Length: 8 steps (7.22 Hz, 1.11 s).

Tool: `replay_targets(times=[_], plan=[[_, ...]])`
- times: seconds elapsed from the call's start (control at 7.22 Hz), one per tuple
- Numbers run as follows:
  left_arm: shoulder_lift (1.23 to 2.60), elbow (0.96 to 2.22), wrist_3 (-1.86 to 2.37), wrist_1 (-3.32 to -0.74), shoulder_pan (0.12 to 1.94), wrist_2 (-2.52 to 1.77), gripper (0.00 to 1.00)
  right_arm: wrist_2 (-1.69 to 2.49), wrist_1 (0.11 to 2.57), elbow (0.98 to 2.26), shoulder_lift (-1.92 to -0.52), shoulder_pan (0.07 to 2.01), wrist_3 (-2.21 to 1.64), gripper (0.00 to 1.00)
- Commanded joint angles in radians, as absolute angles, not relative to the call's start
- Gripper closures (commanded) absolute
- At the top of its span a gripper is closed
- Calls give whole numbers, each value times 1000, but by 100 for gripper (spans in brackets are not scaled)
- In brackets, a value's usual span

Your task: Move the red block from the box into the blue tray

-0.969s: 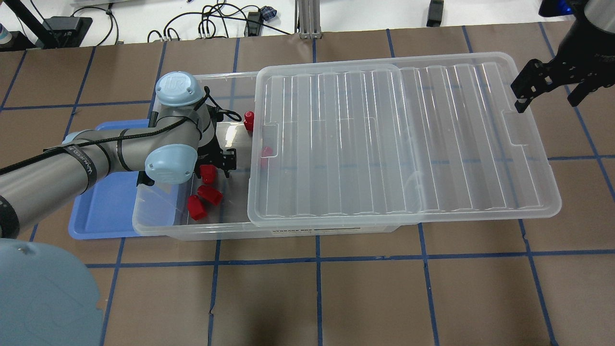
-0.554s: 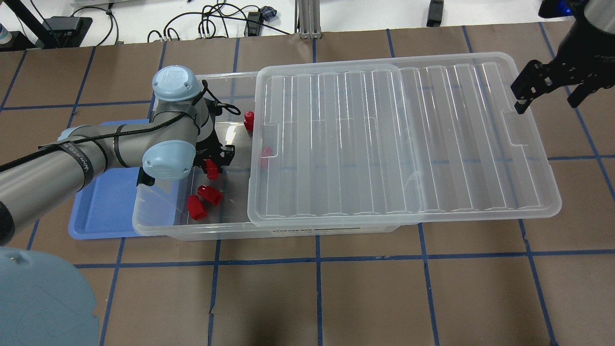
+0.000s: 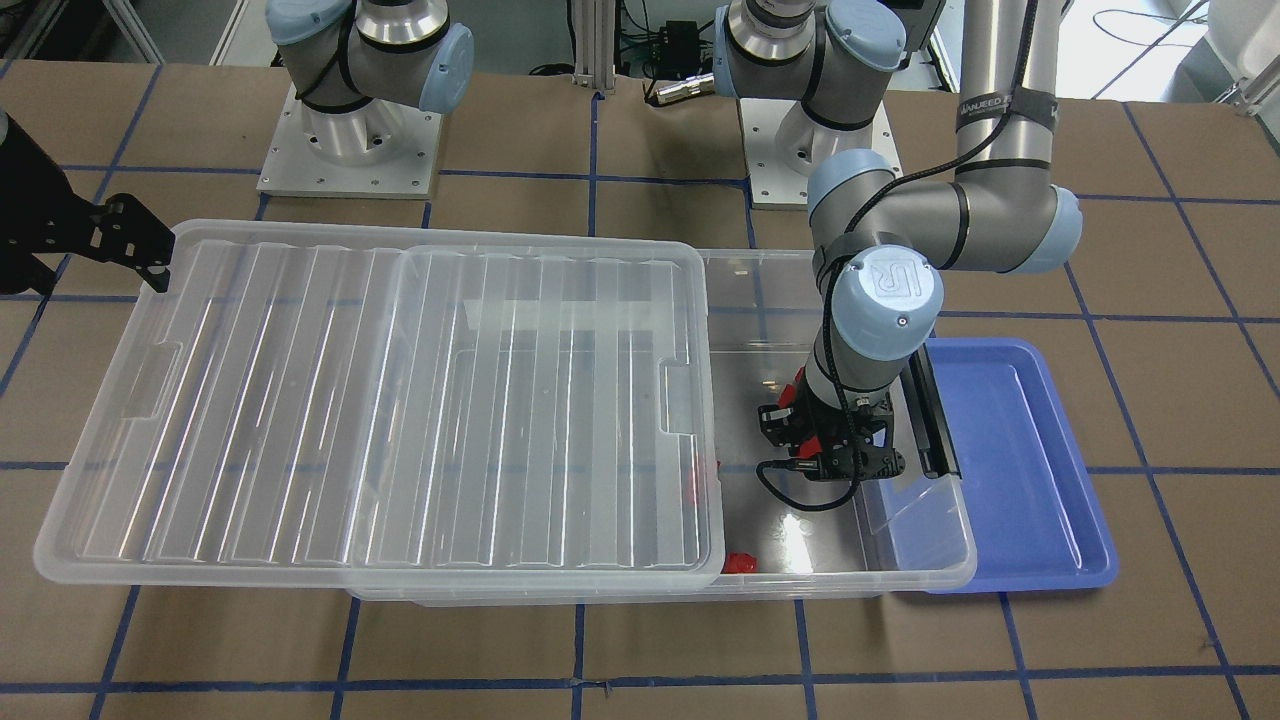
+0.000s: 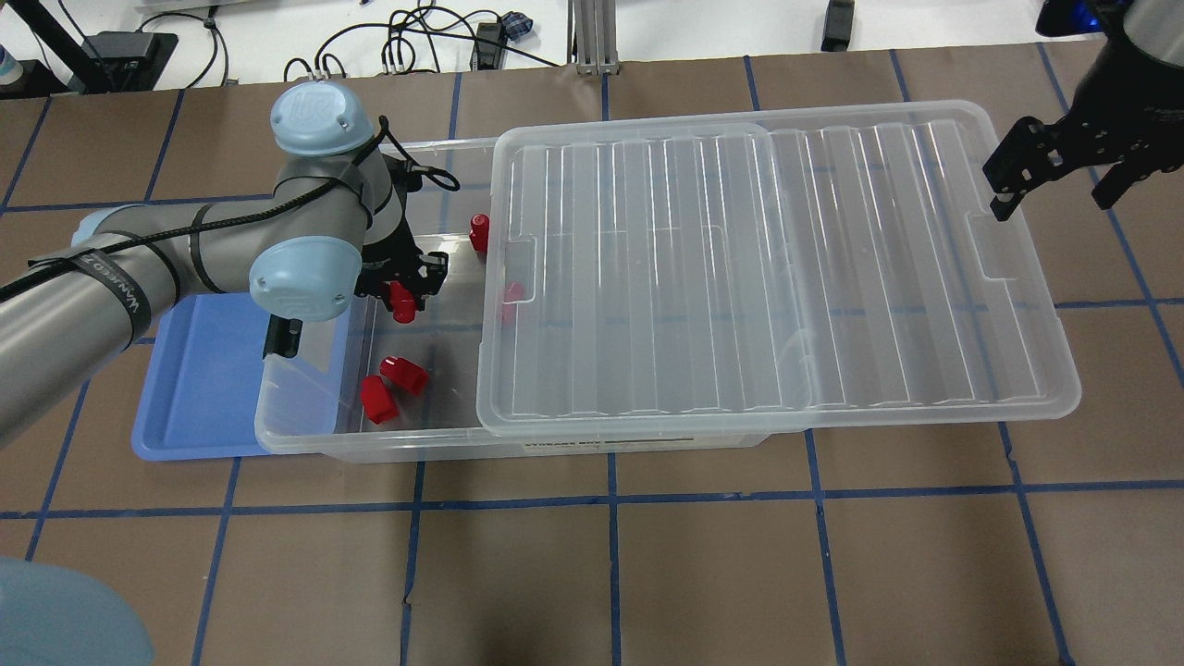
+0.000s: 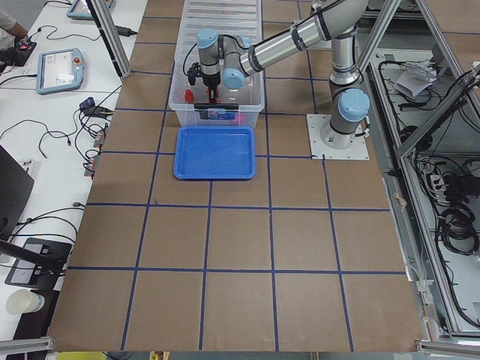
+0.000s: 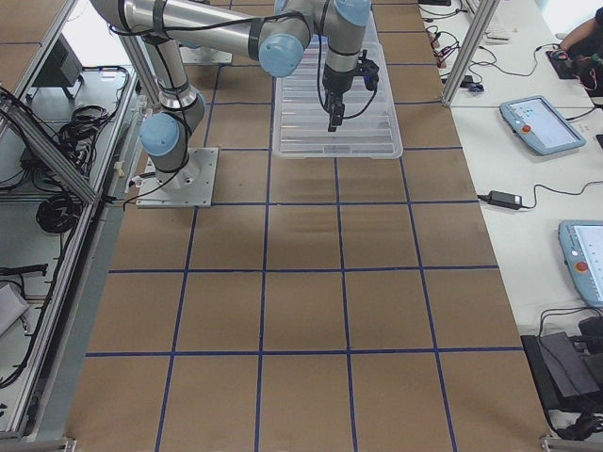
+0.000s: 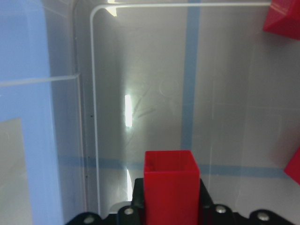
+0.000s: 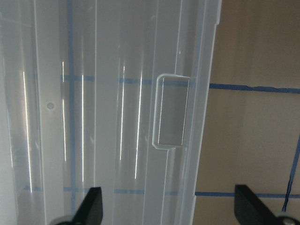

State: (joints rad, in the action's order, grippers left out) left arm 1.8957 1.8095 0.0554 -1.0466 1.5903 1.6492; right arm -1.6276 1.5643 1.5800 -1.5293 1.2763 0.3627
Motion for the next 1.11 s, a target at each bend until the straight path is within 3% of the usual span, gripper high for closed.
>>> replay_targets(times=[0.0,0.42,0.97], plan=[[1839,1734,55,-1200,1589,1641,100,-1628,1563,1580,-1529,1276,362,0],[1761,1634,37,-1360,1539,1625,100,-1628,1562,1580,-1529,1276,364,0],[1747,1647,-318,-1397,1230,1545,100,-1637,1574,1578,-1526,1252,361,0]])
